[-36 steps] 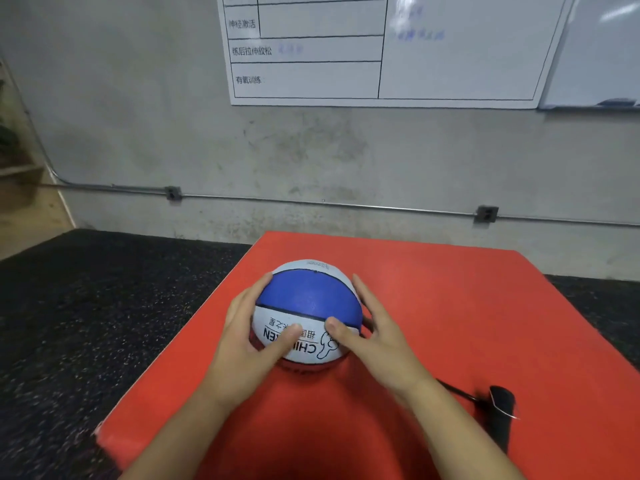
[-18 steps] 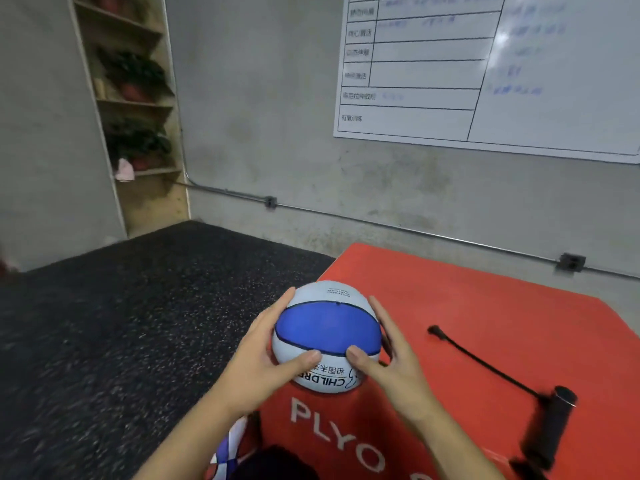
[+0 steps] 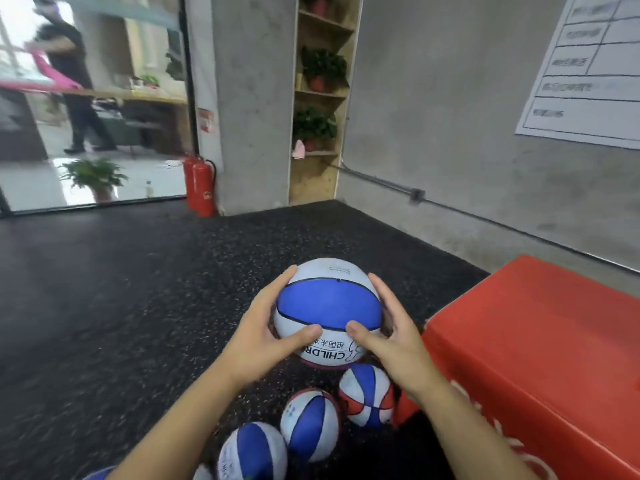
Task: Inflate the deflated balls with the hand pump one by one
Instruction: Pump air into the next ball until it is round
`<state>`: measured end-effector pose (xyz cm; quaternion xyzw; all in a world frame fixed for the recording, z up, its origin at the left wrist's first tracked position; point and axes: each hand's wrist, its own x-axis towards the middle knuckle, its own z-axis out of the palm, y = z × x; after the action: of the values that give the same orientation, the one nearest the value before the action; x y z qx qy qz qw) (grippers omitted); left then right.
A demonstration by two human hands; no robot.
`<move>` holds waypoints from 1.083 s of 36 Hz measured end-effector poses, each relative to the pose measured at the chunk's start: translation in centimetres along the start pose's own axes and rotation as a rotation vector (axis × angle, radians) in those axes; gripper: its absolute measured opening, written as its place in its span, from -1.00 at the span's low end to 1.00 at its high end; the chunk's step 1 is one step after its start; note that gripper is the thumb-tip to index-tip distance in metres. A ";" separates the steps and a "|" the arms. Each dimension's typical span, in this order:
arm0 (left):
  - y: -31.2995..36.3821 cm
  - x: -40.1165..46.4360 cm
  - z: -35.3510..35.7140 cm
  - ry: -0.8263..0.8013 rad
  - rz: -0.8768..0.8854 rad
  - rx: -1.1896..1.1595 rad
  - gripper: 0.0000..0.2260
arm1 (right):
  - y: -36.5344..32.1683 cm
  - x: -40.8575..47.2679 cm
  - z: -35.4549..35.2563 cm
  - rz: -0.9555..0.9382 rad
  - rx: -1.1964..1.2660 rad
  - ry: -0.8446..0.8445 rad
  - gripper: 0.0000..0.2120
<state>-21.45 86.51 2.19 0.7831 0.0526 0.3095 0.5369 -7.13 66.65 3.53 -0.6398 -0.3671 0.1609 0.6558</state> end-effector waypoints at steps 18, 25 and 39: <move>-12.6 -13.4 -13.5 0.206 -0.294 0.200 -0.13 | 11.7 1.2 18.3 0.339 -0.032 -0.372 -0.05; -16.5 -16.2 -12.6 0.171 -0.459 0.232 -0.02 | 15.4 1.5 19.2 0.499 -0.106 -0.514 -0.13; -18.6 -16.8 -9.9 -0.128 -0.712 0.698 0.10 | 21.2 1.5 17.6 0.561 -0.302 -0.703 -0.06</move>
<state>-35.58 95.31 -18.97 0.8669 0.3839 0.0222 0.3173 -12.74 83.15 -17.89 -0.7092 -0.3989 0.4835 0.3226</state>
